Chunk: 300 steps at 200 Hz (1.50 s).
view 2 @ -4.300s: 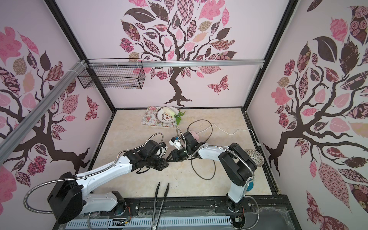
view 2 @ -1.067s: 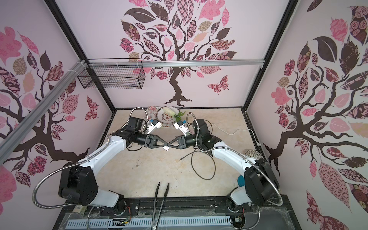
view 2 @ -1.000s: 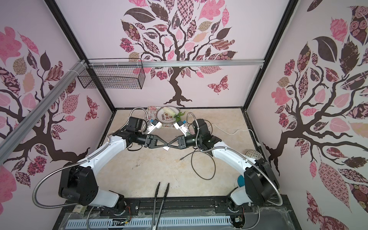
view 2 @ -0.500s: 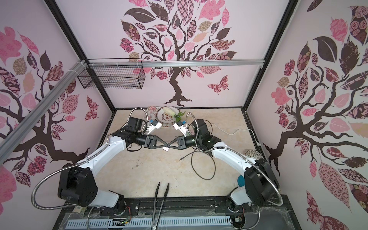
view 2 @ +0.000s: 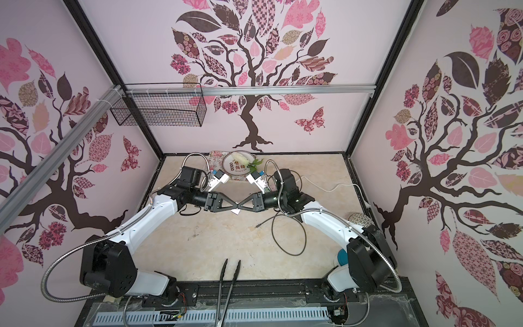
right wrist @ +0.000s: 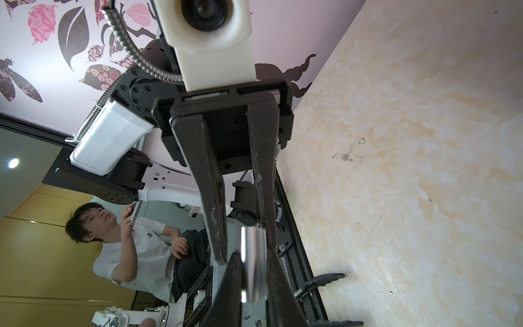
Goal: Charge mp3
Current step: Pick up the MP3 player from the center of the board, then pick up the charging cable from the center of the board.
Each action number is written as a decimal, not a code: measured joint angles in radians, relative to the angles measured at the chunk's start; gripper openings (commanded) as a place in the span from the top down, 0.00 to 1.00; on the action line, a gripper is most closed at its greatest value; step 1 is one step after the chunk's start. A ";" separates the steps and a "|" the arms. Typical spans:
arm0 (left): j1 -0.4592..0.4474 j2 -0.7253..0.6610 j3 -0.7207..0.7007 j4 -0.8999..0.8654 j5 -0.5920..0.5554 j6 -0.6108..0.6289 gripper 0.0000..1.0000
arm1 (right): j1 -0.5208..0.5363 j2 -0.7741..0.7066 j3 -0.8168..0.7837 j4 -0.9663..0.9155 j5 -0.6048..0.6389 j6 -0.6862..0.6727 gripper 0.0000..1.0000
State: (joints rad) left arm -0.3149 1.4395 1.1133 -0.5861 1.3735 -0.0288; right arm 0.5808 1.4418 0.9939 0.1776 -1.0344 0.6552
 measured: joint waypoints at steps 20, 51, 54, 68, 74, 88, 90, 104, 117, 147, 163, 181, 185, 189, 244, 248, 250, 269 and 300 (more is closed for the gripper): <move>0.000 0.000 0.000 -0.006 0.000 0.003 0.73 | 0.000 0.000 0.000 -0.002 -0.002 -0.004 1.00; -0.004 0.000 0.000 -0.018 -0.004 0.010 0.74 | -0.003 0.000 0.001 -0.008 -0.006 -0.008 1.00; -0.004 0.000 0.000 -0.021 -0.004 0.011 0.74 | -0.003 -0.001 0.001 -0.009 -0.007 -0.008 1.00; -0.008 0.000 0.000 -0.032 -0.007 0.023 0.75 | -0.006 -0.003 0.001 -0.013 -0.010 -0.008 1.00; -0.010 0.000 0.000 -0.037 -0.009 0.027 0.76 | -0.008 -0.003 0.001 -0.013 -0.011 -0.008 1.00; -0.013 0.000 0.000 -0.049 -0.012 0.038 0.77 | -0.011 -0.003 0.001 -0.012 -0.017 -0.008 1.00; -0.014 0.000 0.000 -0.050 -0.013 0.040 0.77 | -0.011 -0.003 0.001 -0.012 -0.018 -0.007 1.00; -0.015 0.000 0.000 -0.062 -0.016 0.053 0.79 | -0.011 -0.003 0.001 -0.011 -0.020 -0.007 1.00; -0.016 0.000 0.000 -0.070 -0.018 0.060 0.80 | -0.012 -0.003 0.001 -0.006 -0.023 -0.004 1.00; -0.018 0.000 0.000 -0.077 -0.008 0.063 0.87 | -0.014 -0.003 0.001 0.007 -0.040 0.000 1.00; -0.018 0.000 0.000 -0.081 0.002 0.061 0.90 | -0.014 -0.003 0.000 0.016 -0.051 0.000 0.99; -0.018 0.000 0.000 -0.082 0.004 0.060 0.93 | -0.015 -0.003 -0.007 0.029 -0.057 0.000 0.89; -0.018 0.000 0.000 -0.083 0.004 0.060 0.94 | -0.015 -0.003 -0.008 0.029 -0.058 -0.001 0.84; -0.019 0.001 0.000 -0.084 0.004 0.059 0.95 | -0.015 -0.003 -0.008 0.029 -0.058 -0.001 0.79; 0.000 0.007 0.000 -0.102 0.002 0.055 1.00 | -0.040 -0.007 -0.002 -0.030 0.068 -0.108 0.37; 0.005 0.008 0.000 -0.105 0.003 0.055 1.00 | -0.043 -0.008 0.000 -0.034 0.077 -0.117 0.37; 0.006 0.008 0.000 -0.107 0.004 0.055 1.00 | -0.049 -0.010 0.001 -0.038 0.083 -0.120 0.37; 0.020 0.008 0.001 -0.124 0.016 0.055 1.00 | -0.115 -0.034 0.001 -0.058 0.139 -0.134 0.38; 0.020 0.008 0.001 -0.163 0.021 0.060 1.00 | -0.230 -0.121 -0.080 -0.101 0.260 -0.121 0.42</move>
State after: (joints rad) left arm -0.2947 1.4471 1.1145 -0.7494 1.3949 0.0315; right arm 0.3504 1.3209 0.9138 0.0765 -0.7742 0.5339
